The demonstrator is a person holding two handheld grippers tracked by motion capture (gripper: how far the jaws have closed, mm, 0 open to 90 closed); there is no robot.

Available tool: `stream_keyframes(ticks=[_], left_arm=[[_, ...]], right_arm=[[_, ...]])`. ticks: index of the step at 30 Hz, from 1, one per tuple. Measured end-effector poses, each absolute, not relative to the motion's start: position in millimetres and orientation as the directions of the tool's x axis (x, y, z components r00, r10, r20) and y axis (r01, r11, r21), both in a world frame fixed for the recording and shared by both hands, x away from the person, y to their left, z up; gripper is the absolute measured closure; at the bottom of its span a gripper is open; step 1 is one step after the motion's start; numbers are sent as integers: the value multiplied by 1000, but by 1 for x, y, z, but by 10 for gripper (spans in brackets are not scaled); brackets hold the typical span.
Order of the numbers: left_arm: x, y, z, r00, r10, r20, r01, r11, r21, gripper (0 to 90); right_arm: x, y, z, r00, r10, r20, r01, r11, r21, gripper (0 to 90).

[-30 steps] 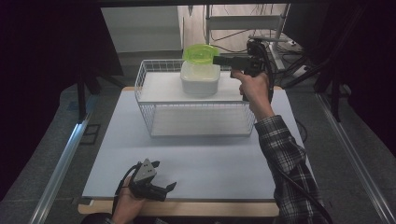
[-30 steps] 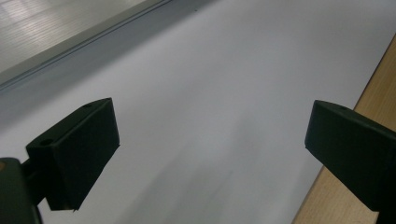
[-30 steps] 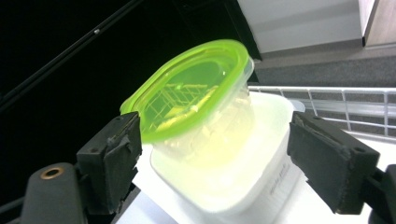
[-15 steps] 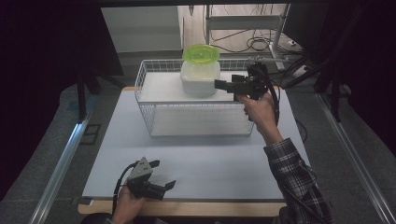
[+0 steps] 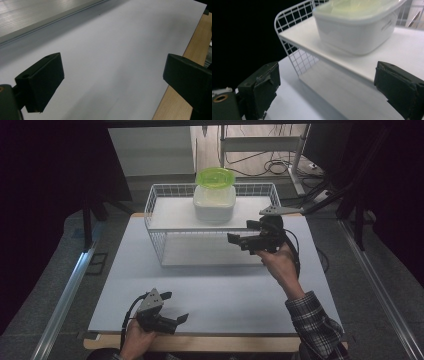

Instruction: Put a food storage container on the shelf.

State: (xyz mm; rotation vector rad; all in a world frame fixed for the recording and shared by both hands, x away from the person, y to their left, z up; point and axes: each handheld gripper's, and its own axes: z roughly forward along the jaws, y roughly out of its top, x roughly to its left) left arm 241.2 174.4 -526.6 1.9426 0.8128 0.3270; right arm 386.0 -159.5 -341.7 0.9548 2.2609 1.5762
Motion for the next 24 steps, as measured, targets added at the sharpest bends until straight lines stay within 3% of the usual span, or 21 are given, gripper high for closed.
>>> stream_keyframes(ticks=[24], left_arm=[[240, 170, -528, 736, 675, -62, 400, -358, 844, 13]], right_arm=[[356, -180, -409, -781, 616, 102, 345, 289, 893, 37]])
